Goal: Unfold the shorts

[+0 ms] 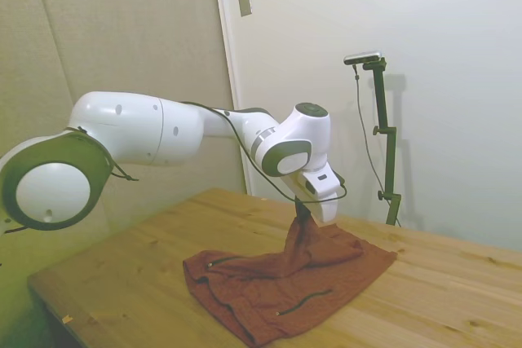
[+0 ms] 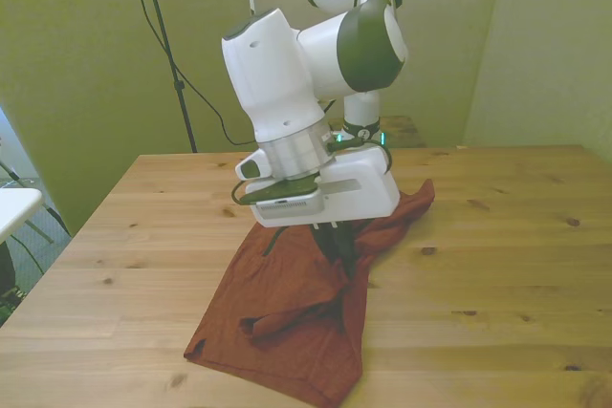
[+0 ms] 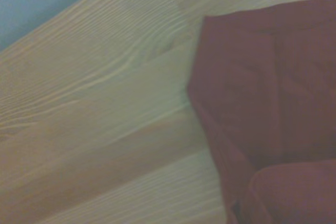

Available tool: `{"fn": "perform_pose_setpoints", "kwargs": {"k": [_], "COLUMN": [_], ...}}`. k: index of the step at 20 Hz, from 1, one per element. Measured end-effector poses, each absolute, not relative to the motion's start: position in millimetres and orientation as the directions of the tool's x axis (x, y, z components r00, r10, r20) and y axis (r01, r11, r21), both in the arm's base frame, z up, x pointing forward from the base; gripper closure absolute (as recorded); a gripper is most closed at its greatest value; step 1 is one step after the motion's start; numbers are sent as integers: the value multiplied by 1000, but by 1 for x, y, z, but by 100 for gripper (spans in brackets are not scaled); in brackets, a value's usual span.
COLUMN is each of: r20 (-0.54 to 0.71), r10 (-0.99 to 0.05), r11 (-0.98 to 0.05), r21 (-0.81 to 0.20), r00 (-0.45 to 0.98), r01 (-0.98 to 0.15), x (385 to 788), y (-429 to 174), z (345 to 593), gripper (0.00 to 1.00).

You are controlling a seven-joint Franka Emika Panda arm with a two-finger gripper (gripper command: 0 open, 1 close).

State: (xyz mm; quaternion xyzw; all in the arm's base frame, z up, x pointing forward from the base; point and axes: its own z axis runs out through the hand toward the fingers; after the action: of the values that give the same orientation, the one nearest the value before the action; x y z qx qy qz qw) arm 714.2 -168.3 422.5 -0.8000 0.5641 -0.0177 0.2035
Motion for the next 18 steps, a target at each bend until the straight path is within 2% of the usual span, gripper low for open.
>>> {"fn": "perform_pose_setpoints", "kwargs": {"k": [4,8,18], "r20": [-264,-306,-322], "r10": [-879,-844,-801], "r11": [-292,-322,-373], "r21": [-363,-368,-393], "r00": [398,441,506], "r01": [-885,-872,-840], "x": [743,767,794], "y": [-128,-88,-19], "z": [425,415,418], "gripper": [100,100,100]}}
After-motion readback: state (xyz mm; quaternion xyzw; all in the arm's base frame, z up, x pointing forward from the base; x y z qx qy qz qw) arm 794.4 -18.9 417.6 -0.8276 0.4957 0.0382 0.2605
